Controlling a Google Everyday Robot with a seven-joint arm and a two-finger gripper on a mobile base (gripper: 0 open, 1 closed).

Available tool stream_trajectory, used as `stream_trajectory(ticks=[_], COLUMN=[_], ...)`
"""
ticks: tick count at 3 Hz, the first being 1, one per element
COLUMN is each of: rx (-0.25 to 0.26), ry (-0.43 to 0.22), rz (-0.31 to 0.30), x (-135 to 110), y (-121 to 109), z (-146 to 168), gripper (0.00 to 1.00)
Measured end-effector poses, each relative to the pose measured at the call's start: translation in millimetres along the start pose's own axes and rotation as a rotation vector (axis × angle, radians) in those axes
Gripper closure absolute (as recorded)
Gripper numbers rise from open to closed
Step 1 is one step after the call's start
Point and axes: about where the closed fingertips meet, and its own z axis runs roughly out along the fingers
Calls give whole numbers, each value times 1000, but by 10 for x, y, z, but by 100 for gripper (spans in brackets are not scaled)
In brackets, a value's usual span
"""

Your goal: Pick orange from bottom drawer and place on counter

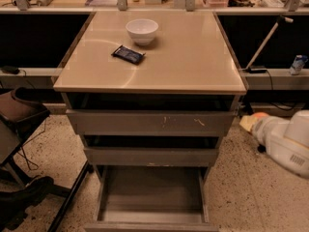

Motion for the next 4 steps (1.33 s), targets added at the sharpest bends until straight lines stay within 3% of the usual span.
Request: stream_trajectory(ticks=[1, 2, 3, 4], rx=[3, -22, -97, -235], ry=[-67, -109, -244, -418], rz=[48, 68, 98, 87], x=[-732, -1057, -1654, -2164], y=[236, 410, 882, 1553], z=[-54, -199, -674, -1692], gripper=[100, 100, 100, 100])
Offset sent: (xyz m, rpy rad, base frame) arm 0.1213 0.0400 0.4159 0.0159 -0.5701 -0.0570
